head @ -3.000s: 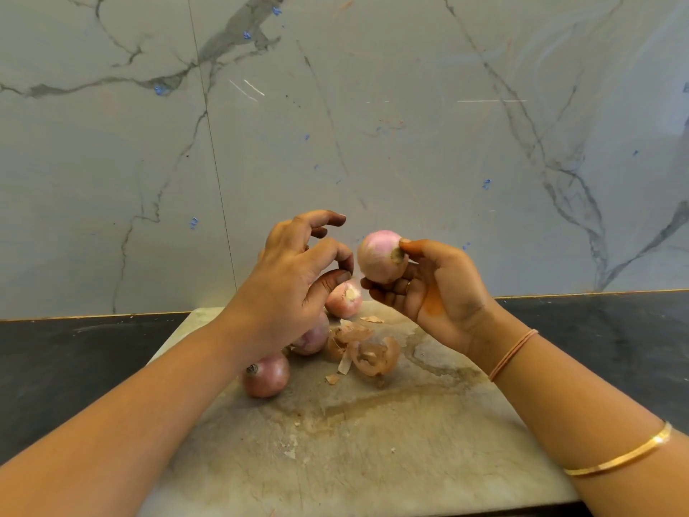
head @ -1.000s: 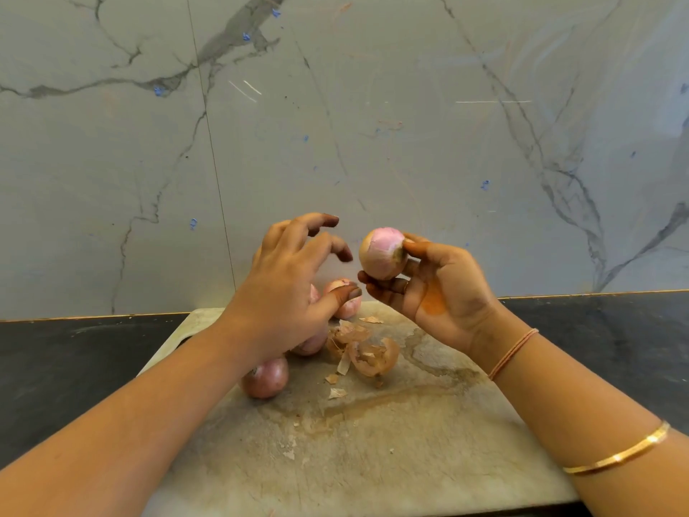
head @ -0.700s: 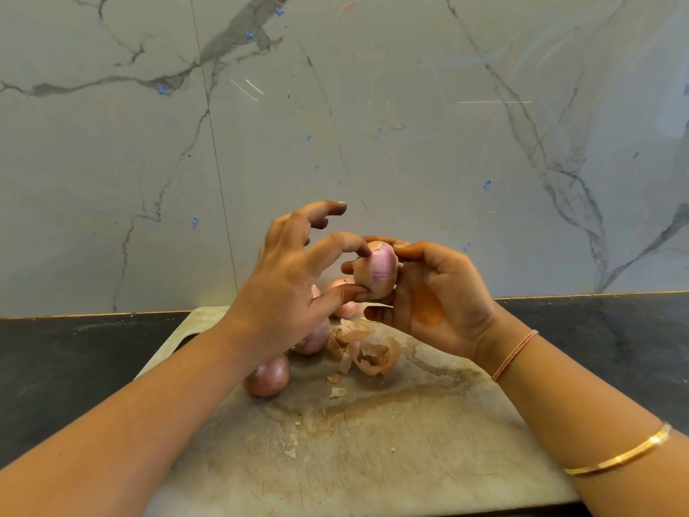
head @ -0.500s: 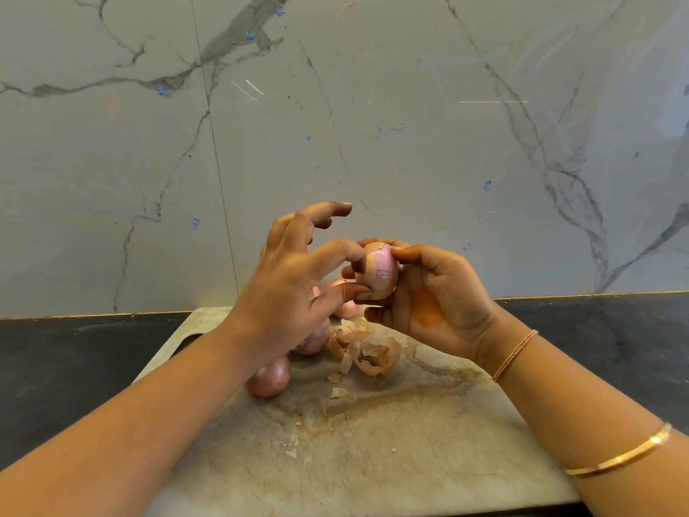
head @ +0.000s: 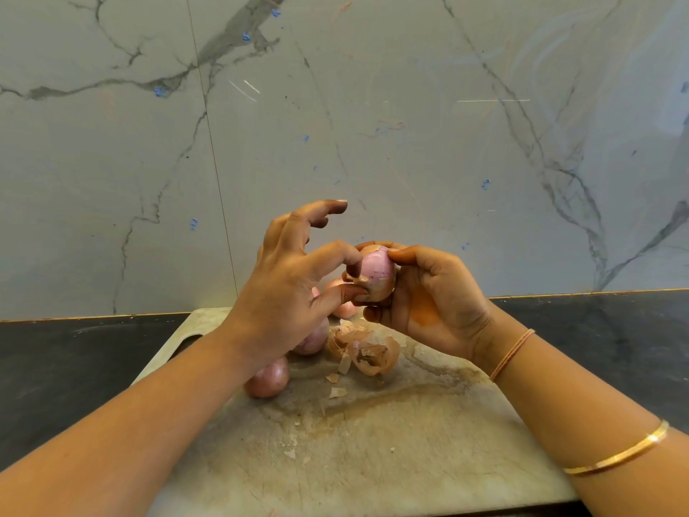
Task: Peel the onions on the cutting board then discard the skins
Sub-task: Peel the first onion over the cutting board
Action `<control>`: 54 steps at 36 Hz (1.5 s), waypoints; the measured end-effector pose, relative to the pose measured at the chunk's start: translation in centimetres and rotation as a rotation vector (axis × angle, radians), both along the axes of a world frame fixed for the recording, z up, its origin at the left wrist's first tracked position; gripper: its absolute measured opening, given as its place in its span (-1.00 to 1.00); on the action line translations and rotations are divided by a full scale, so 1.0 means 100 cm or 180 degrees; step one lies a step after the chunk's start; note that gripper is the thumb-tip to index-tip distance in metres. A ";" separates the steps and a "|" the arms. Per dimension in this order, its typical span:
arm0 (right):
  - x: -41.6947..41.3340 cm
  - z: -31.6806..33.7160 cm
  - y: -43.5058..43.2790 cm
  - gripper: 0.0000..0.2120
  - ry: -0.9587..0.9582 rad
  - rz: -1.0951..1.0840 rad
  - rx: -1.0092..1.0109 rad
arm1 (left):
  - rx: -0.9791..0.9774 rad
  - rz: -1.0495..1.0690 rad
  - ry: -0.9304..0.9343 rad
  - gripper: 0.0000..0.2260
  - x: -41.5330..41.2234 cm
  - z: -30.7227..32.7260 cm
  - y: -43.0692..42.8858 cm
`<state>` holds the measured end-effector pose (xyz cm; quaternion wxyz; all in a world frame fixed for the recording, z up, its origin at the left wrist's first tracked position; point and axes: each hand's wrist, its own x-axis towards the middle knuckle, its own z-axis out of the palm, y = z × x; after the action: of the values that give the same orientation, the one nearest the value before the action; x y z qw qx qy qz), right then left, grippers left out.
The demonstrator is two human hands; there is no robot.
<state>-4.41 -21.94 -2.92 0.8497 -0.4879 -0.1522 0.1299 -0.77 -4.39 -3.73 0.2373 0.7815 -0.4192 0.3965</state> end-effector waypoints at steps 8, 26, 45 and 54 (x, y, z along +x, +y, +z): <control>0.001 -0.002 0.001 -0.64 -0.0096 -0.0130 -0.0237 | -0.0005 0.0006 0.0089 -0.81 0.001 0.000 0.001; 0.005 -0.001 0.004 -0.66 -0.0022 -0.0559 -0.0267 | 0.0067 -0.0009 0.0223 -0.96 0.002 0.001 0.003; 0.008 -0.003 -0.001 -0.53 0.0158 -0.0332 -0.0183 | -0.0017 0.0086 0.0375 -0.58 0.002 -0.002 -0.001; 0.006 -0.005 -0.001 -0.52 -0.0103 0.0050 -0.0106 | -0.0221 -0.0065 0.0415 -0.70 -0.004 -0.002 -0.005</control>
<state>-3.82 -22.08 -3.40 0.8378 -0.5028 -0.1676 0.1312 -1.13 -4.92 -3.96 0.2951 0.7926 -0.3969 0.3566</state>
